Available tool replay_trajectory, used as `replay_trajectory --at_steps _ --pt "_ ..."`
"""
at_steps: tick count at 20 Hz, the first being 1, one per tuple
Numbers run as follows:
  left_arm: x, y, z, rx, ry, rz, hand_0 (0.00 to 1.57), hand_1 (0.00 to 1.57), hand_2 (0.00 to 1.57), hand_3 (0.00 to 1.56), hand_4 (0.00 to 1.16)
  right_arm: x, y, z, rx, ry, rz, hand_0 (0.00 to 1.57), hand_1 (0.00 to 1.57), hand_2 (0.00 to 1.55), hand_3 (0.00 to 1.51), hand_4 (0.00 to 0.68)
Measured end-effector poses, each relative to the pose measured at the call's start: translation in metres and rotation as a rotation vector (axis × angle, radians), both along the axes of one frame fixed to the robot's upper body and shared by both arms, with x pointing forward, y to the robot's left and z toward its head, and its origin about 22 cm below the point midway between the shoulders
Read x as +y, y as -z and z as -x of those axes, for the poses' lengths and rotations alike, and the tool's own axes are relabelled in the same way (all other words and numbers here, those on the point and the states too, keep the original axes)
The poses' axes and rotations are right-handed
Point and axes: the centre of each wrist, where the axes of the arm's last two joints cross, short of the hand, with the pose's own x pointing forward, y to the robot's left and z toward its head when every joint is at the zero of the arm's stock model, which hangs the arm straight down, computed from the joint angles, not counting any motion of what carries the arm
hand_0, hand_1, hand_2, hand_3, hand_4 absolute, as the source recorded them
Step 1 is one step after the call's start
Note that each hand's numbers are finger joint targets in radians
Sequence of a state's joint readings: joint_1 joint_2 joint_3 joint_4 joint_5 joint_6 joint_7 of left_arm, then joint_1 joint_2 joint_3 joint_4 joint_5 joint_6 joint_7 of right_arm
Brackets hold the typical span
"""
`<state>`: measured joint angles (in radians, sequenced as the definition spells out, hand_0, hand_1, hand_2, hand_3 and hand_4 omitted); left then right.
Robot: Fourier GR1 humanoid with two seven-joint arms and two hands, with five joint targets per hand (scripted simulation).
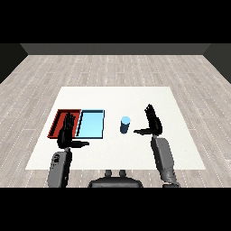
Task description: Pick the blue can and put it in the blue box
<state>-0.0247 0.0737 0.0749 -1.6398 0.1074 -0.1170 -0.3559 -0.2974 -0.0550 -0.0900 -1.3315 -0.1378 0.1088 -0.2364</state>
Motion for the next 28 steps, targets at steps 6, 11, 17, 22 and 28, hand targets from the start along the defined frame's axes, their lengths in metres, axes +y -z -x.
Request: replay_trajectory --at_steps 6,11,17,22,28 --pt "-0.004 0.0 0.004 -0.008 -0.016 -0.002 0.0 0.0 0.0 0.0 0.0 0.004 -0.003 0.005 0.006 -0.023 -0.009 0.0 0.0 0.0 0.0 0.0" --pt "0.0 0.002 0.002 -0.019 -0.007 0.01 0.0 0.0 0.0 0.0 0.0 0.015 -0.006 -0.002 0.027 -0.029 -0.041 0.0 0.0 0.0 0.0 0.0" --pt "0.003 -0.004 0.009 -0.029 -0.013 0.019 0.0 0.0 0.0 0.0 0.0 0.033 0.012 -0.011 0.054 -0.035 -0.085 0.0 0.0 0.0 0.0 0.0" --pt "0.004 -0.001 0.007 -0.026 -0.022 0.025 0.0 0.0 0.0 0.0 0.0 0.042 0.023 -0.009 0.08 -0.03 -0.129 0.0 0.0 0.0 0.0 0.0" --pt "0.007 -0.005 0.001 -0.021 -0.013 0.027 0.0 0.0 0.0 0.0 0.0 0.063 0.036 -0.011 0.112 -0.024 -0.167 0.0 0.0 0.0 0.0 0.0"
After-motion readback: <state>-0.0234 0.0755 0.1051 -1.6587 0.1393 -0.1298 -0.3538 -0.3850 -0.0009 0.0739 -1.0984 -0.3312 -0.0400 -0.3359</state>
